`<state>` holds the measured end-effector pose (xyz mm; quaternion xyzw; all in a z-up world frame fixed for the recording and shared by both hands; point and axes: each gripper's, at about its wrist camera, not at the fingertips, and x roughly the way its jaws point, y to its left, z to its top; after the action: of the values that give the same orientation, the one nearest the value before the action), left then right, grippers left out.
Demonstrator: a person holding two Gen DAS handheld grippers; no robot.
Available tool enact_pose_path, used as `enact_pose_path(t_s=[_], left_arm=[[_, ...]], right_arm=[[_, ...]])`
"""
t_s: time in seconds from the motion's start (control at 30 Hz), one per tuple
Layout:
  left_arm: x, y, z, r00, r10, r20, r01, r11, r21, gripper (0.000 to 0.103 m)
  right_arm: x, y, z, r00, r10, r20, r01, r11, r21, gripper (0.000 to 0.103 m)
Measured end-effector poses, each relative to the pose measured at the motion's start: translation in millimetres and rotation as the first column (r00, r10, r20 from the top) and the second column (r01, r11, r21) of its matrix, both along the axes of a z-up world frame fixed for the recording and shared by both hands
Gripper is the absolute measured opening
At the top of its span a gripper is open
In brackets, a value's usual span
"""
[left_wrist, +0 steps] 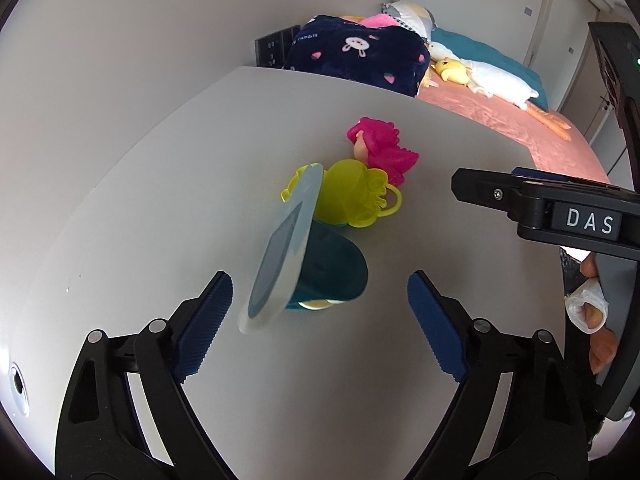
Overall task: Collect trash
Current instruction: 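Grasp the teal cup toy with the left tool while the right tool grasps the pink figure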
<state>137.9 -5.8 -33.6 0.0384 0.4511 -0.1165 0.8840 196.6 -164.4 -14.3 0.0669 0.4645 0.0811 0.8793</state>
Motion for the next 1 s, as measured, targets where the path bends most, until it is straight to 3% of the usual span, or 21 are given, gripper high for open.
enact_pose_path(t_s=[0.1,0.37,0.73,1.0], left_arm=[[5.3,0.2,-3.4,1.000,-0.003,-0.004,0.003,1.000,0.005,0.086],[18.1,5.3,-12.4,0.999,-0.008,-0.031,0.008,1.000,-0.021,0.064],[15.5,18.0,-8.8,0.999,0.027,-0.016,-0.028,1.000,-0.015,0.063],[5.3,42.4,6.5,0.995,0.095,0.024,-0.094,0.994,-0.056,0.061]], right_arm=[[7.8,3.5,-3.0,1.000,0.006,-0.006,-0.006,1.000,0.002,0.090],[24.7,13.2,-7.9,1.000,0.020,-0.013,-0.020,1.000,0.000,0.090],[38.8,24.3,-11.9,0.999,0.041,-0.018,-0.042,0.999,-0.012,0.090],[46.5,36.7,-16.1,0.998,0.064,-0.025,-0.064,0.998,-0.019,0.090]])
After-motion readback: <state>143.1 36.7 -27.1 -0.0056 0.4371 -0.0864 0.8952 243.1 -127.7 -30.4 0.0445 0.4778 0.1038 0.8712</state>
